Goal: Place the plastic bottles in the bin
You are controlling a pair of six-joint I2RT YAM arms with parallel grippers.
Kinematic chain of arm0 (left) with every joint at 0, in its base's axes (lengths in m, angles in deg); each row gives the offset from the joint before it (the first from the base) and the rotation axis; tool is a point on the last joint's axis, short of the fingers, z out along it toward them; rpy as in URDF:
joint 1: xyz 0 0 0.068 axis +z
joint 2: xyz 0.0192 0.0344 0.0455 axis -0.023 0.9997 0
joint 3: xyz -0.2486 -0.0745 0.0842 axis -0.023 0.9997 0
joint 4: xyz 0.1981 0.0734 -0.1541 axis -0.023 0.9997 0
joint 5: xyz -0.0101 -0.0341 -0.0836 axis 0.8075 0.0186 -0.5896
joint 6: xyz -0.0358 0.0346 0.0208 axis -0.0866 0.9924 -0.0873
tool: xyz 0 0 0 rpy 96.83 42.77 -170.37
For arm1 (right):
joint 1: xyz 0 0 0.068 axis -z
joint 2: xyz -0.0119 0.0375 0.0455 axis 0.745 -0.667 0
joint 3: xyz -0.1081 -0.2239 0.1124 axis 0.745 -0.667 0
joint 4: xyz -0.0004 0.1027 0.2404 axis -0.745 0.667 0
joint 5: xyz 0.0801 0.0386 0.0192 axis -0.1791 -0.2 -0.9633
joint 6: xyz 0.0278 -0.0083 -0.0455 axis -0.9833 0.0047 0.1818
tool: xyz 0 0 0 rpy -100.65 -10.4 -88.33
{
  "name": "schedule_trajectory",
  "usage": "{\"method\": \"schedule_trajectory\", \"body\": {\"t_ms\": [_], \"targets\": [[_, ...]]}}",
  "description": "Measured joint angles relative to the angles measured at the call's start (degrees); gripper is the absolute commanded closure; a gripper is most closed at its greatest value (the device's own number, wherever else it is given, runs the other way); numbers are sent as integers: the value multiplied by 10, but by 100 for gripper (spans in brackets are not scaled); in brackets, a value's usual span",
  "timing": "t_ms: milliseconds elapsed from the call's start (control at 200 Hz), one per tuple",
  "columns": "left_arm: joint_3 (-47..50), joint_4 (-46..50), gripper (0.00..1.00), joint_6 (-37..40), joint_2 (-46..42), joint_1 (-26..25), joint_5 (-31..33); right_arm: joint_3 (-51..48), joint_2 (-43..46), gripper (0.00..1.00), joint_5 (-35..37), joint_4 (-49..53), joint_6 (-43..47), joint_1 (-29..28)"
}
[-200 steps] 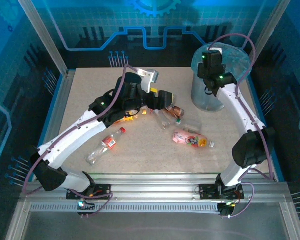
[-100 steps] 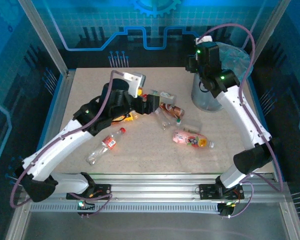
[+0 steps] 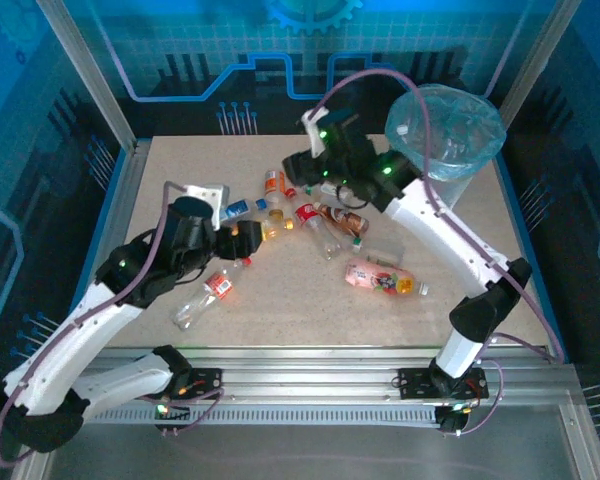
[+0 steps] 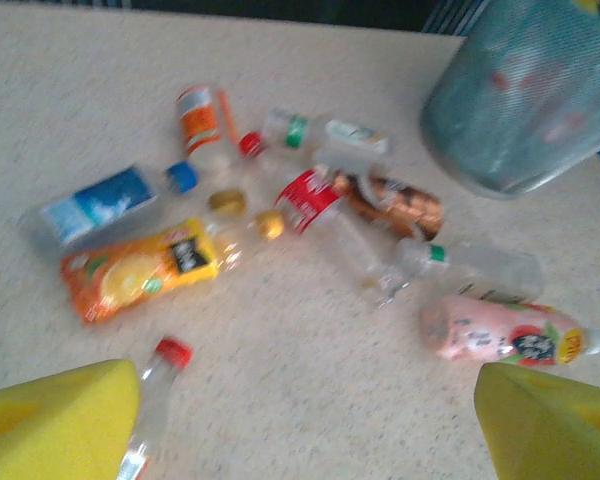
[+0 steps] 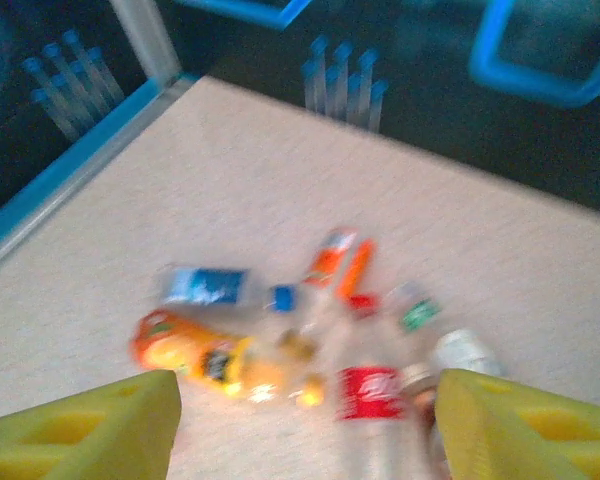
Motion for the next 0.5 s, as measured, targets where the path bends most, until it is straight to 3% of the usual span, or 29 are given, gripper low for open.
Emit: {"method": "schedule_trajectory", "body": {"t_ms": [335,500], "targets": [[148,73,12,-90,-82,81,4,-266,-44,30,-123,-177,-295,-59],[204,68,11,-109,-80,112,-6,-317,-79,30,-151,-253,-406,-59]]}}
